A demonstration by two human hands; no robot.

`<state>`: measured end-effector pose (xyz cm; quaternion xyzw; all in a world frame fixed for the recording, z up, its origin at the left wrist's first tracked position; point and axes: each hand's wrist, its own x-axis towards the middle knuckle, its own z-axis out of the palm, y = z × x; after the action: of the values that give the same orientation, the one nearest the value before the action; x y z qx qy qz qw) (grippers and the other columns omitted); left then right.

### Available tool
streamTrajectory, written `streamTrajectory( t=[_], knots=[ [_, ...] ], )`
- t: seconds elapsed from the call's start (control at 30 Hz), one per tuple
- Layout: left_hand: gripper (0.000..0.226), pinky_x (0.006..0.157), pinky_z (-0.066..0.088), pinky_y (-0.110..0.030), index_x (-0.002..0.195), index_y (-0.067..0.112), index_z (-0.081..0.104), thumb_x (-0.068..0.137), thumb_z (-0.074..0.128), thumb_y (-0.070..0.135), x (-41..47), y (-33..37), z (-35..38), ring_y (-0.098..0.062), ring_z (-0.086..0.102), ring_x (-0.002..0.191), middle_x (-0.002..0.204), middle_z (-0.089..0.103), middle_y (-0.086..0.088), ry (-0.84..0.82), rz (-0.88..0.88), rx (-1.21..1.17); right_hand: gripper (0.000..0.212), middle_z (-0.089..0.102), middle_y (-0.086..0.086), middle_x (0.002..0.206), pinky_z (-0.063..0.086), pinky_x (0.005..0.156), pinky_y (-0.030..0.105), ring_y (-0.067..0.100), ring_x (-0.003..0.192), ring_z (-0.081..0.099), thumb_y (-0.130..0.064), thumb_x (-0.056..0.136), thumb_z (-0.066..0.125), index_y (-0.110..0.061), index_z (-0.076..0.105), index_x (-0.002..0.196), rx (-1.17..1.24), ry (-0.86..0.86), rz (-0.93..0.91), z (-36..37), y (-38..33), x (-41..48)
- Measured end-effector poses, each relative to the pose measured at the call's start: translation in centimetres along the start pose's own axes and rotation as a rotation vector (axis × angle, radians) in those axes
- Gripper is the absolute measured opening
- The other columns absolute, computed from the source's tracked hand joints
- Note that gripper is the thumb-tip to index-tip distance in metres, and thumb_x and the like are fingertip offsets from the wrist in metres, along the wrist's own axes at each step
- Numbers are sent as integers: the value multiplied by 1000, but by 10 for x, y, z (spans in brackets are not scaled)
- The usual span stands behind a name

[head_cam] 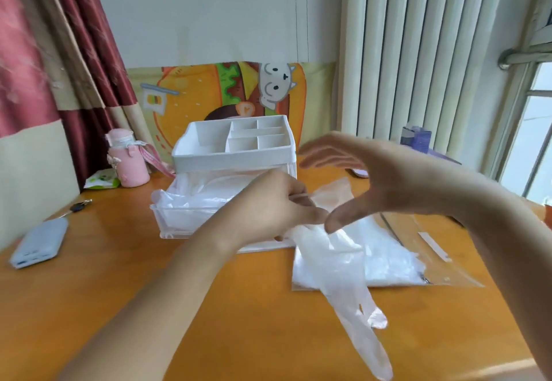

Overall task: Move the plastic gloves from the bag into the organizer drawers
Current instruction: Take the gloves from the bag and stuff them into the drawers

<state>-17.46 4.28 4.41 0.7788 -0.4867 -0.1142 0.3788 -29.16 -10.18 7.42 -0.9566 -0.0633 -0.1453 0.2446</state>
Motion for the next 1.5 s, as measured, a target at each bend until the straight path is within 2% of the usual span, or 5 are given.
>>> streamTrajectory(
  t=[0.27, 0.7, 0.9, 1.1, 1.5],
  knots=[
    [15, 50, 39, -16, 71, 16, 71, 78, 77, 28, -15, -22, -57, -5, 47, 47, 60, 61, 0, 169, -86, 75, 13, 68, -12, 71, 47, 62, 27, 5, 64, 60, -30, 74, 78, -25, 72, 84, -272, -83, 50, 12, -35, 73],
    [12, 76, 53, -23, 79, 11, 70, 89, 64, 12, -10, -59, -101, -11, 68, 71, 75, 74, -2, 470, -164, -744, 10, 65, 7, 60, 60, 63, 31, 15, 55, 67, -2, 90, 60, -1, 59, 80, 1001, 216, 302, 16, -23, 118],
    [6, 71, 46, -21, 83, 21, 69, 88, 69, 24, 28, -70, -131, -11, 61, 73, 82, 67, -2, 510, -148, -132, 26, 74, 10, 86, 58, 66, 25, 19, 78, 72, -25, 84, 68, -3, 68, 97, 618, -34, 433, 27, 0, 102],
    [11, 44, 39, -12, 83, 14, 71, 86, 71, 24, 52, -61, -129, -1, 44, 41, 53, 54, 5, 281, -31, 107, 32, 71, 10, 75, 56, 56, 21, 14, 54, 66, -17, 83, 73, -1, 58, 107, 589, 313, 388, 41, 6, 114],
    [15, 74, 45, -21, 94, 16, 67, 82, 75, 19, 30, -57, -96, -9, 58, 83, 92, 64, 5, 562, 237, 516, 26, 66, 6, 91, 45, 61, 34, 30, 79, 59, -22, 89, 63, -16, 40, 100, -271, 369, 331, 79, 23, 120]
  ],
)
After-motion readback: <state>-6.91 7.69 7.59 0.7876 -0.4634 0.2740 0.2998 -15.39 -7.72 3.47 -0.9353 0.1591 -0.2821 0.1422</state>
